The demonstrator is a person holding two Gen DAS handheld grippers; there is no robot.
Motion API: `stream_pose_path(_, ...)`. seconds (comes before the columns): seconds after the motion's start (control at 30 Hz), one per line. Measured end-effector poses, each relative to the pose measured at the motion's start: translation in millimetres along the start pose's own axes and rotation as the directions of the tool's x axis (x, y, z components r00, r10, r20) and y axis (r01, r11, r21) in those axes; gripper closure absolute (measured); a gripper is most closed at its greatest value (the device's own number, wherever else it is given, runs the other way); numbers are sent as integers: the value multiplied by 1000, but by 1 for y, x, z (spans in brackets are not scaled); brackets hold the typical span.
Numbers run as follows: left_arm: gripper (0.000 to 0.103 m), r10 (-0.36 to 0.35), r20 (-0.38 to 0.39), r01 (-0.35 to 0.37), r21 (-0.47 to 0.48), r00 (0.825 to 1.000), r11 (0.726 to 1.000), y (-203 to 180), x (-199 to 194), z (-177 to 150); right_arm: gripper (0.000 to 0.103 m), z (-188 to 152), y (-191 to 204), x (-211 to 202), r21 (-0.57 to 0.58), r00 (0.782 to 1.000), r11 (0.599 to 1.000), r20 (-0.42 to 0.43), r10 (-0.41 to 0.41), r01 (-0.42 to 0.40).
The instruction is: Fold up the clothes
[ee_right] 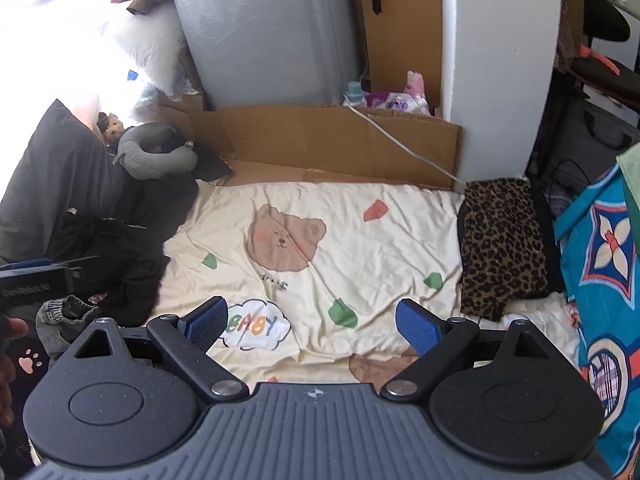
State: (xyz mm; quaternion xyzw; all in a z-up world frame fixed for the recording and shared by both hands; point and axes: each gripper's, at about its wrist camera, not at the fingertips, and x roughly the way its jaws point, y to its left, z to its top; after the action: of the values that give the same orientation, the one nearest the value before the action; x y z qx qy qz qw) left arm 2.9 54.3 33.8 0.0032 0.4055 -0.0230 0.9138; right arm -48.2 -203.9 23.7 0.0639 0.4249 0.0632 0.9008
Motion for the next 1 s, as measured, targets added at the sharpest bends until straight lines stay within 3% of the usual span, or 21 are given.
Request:
stream_pose_path(0.27, 6, 51, 43, -45, -136, 998, 990, 75, -21, 20, 9, 10, -2, 1, -29, 997, 998, 56, 58, -56)
stream_pose_path(0.53, 6, 183, 56, -175, -128, 981, 976, 125, -26, 25, 9, 19, -11, 14, -43, 989, 994, 101, 107, -103)
stream_pose_path(0.67, 6, 188, 45, -179, -161, 981, 971, 148, -17, 16, 9, 24, -14, 28, -53, 988, 993, 107, 107, -102)
stream_pose_path(0.87, 6, 205, 38, -194, -190, 978, 962, 174, -4, 11, 9, 26, -21, 55, -45, 975, 980, 97, 198, -195)
stream_pose_path(1.0, 6, 216, 34, -205, -194, 976, 959, 187, 7, 7, 9, 25, -25, 74, -16, 972, 977, 94, 215, -214)
